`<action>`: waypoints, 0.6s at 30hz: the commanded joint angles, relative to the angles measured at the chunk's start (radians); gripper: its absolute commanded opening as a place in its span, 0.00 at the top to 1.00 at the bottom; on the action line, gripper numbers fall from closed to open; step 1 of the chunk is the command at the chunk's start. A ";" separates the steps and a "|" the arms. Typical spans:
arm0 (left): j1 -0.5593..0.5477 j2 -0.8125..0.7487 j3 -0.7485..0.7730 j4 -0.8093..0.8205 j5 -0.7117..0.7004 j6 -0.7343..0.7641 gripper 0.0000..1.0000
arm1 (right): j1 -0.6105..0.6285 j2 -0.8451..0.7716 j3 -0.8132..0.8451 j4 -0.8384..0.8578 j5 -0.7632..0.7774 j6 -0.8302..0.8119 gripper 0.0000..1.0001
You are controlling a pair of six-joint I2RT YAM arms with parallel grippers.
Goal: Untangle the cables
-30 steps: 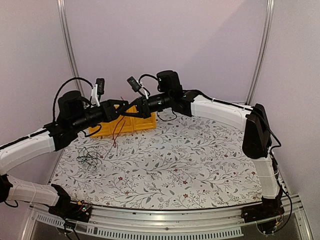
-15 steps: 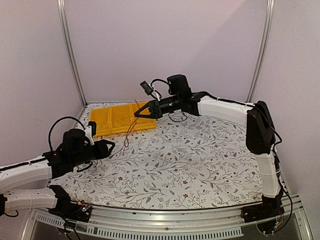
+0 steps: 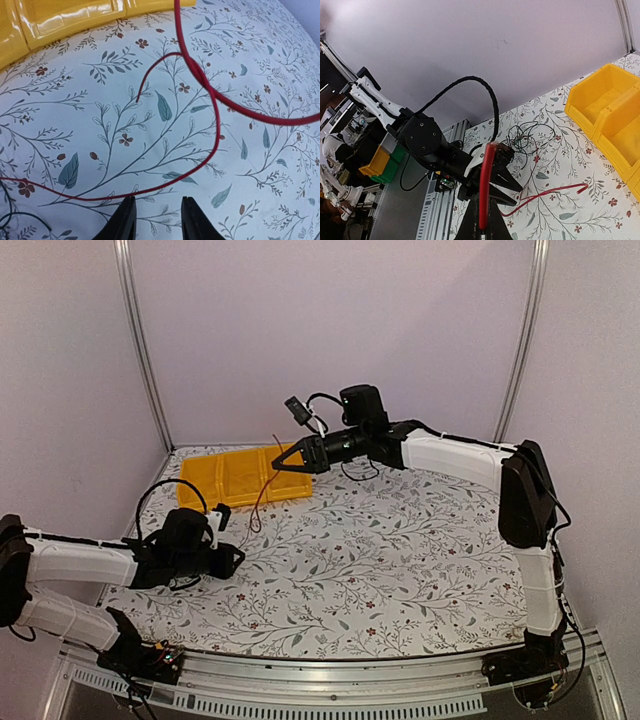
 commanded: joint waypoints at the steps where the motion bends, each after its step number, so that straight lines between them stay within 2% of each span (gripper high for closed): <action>1: -0.015 0.045 0.040 0.094 -0.059 0.062 0.77 | 0.002 -0.051 -0.014 0.025 -0.015 0.013 1.00; 4: -0.014 0.060 0.019 0.145 -0.133 0.059 0.99 | 0.000 -0.060 -0.010 0.022 -0.020 0.013 1.00; 8: -0.006 0.068 -0.019 0.185 -0.171 0.051 1.00 | -0.016 -0.095 0.038 -0.027 -0.028 -0.013 1.00; 18: 0.017 0.160 -0.047 0.236 -0.145 0.019 1.00 | -0.131 -0.215 0.283 -0.207 -0.045 -0.119 1.00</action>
